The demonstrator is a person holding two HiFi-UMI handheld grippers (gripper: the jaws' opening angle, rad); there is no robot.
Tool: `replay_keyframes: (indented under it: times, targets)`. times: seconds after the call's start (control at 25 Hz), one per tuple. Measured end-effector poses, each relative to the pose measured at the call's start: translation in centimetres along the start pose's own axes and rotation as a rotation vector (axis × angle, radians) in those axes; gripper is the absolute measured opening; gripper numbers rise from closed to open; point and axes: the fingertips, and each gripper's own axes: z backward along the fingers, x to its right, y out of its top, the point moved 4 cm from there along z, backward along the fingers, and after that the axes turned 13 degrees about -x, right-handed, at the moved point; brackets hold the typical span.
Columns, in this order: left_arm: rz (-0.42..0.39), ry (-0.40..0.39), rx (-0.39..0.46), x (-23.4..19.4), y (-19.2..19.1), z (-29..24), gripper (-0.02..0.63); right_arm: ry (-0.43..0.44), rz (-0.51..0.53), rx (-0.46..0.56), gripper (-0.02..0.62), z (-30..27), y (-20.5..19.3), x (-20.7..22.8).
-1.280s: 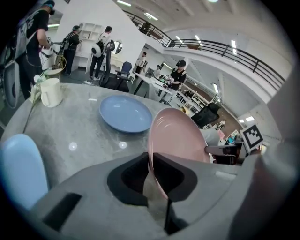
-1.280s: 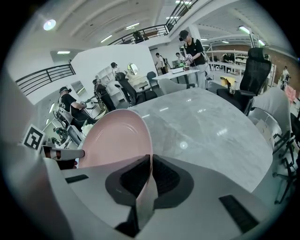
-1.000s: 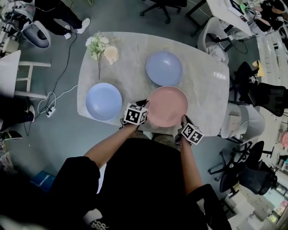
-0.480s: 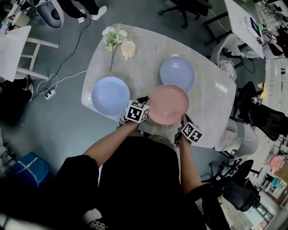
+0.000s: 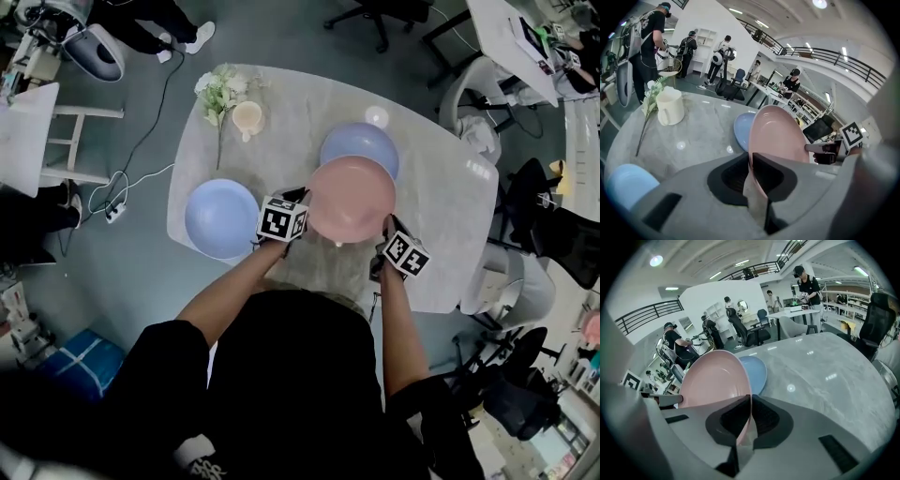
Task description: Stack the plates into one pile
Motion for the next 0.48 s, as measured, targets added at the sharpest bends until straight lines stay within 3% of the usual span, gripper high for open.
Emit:
replay_keyframes:
  times: [0.48]
  targets:
    - [-0.011,0.066,-0.066,-2.2,6.2,-5.5,0.037,-0.011,-0.049,-0.035,0.021,-5.1,4.6,1.8]
